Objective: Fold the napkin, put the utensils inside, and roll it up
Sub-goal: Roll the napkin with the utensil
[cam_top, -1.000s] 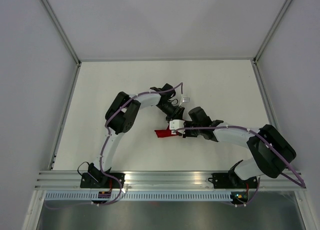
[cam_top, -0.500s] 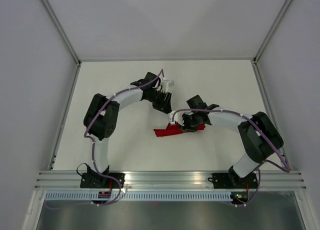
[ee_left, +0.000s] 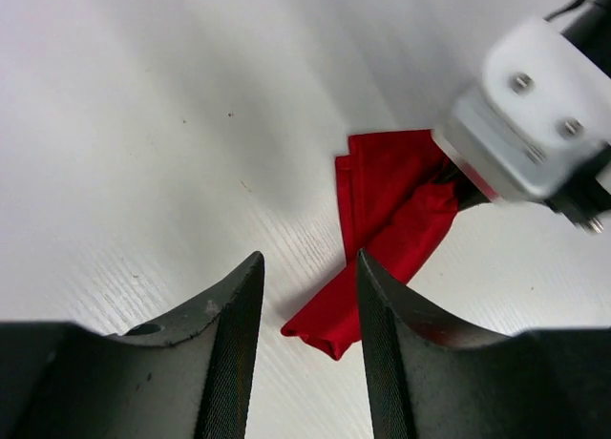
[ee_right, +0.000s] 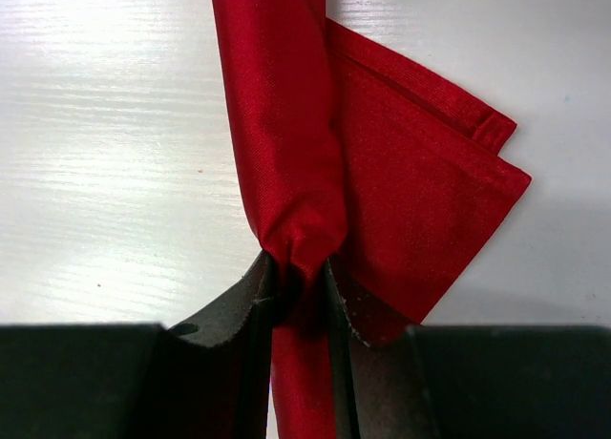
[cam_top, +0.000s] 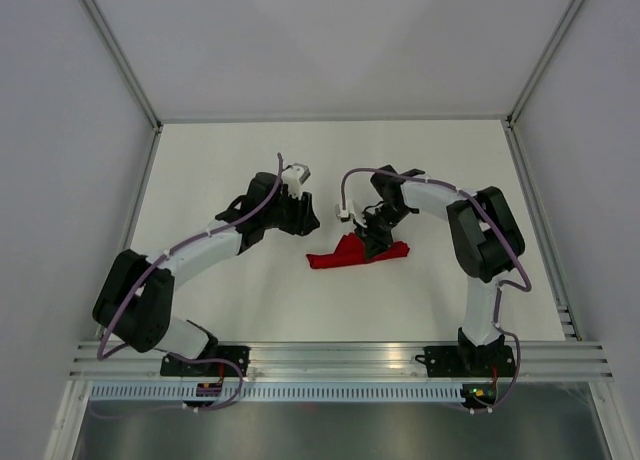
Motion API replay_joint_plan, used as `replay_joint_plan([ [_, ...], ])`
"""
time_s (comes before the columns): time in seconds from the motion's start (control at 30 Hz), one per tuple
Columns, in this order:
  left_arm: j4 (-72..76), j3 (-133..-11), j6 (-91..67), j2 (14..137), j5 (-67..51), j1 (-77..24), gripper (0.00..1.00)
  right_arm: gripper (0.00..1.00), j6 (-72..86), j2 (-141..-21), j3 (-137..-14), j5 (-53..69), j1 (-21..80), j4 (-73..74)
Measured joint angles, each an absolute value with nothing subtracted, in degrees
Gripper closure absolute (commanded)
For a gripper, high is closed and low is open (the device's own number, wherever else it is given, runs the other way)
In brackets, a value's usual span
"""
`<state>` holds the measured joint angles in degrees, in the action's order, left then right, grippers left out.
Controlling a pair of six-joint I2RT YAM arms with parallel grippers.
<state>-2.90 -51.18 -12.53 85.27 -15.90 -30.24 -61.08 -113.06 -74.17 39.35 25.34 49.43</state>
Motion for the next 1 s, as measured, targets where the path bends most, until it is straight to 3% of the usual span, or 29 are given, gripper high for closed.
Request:
replay_joint_plan([
  [0.2, 4.6, -44.1, -11.7, 78.8, -7.5, -39.6, 0.5, 0.89, -61.1, -116.9, -78.7, 41.7, 24.3, 54.3],
  [0.5, 6.0, -46.4, -0.4, 86.1, 2.2, -56.1, 0.48, 0.88, -60.0, -121.0, -83.4, 43.0, 23.5, 59.1],
  [1.0, 5.0, -57.0, 16.7, 104.2, 10.5, -60.7, 0.47, 0.88, -59.7, -125.0, -88.3, 44.1, 23.0, 64.4],
])
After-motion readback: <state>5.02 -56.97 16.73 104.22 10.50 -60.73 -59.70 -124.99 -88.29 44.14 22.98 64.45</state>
